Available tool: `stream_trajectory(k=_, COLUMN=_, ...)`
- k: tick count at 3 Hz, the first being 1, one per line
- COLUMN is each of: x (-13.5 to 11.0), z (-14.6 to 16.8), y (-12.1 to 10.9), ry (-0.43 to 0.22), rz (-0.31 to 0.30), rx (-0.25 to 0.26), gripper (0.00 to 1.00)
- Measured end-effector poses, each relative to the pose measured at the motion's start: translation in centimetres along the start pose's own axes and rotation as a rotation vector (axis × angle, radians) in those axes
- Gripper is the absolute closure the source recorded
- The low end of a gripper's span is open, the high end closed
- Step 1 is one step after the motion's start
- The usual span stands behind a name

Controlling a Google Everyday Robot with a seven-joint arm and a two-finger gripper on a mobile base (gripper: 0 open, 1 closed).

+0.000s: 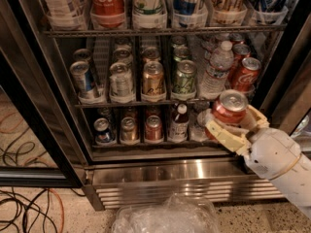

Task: Pick coke can from middle shelf of fridge

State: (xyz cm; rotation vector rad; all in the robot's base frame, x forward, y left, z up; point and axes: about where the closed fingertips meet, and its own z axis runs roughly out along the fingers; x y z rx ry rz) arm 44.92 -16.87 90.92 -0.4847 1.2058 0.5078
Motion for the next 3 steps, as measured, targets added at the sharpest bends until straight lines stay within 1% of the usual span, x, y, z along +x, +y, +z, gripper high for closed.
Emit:
stream_trajectory(k=1, x=2.2, z=-0.5, y=2.3, ry=0.066, rz=0.048, rx=-0.086, gripper=1.0)
stream_trajectory(k=2, x=3.4, z=-0.9, y=4.7, ry=0.106, rz=0.08, rx=-0.183, gripper=1.0)
stream_trajectory(k=3, x=3.4, z=-0.9, y=4.7, ry=0.106, rz=0.08, rx=-0.183, gripper=1.0)
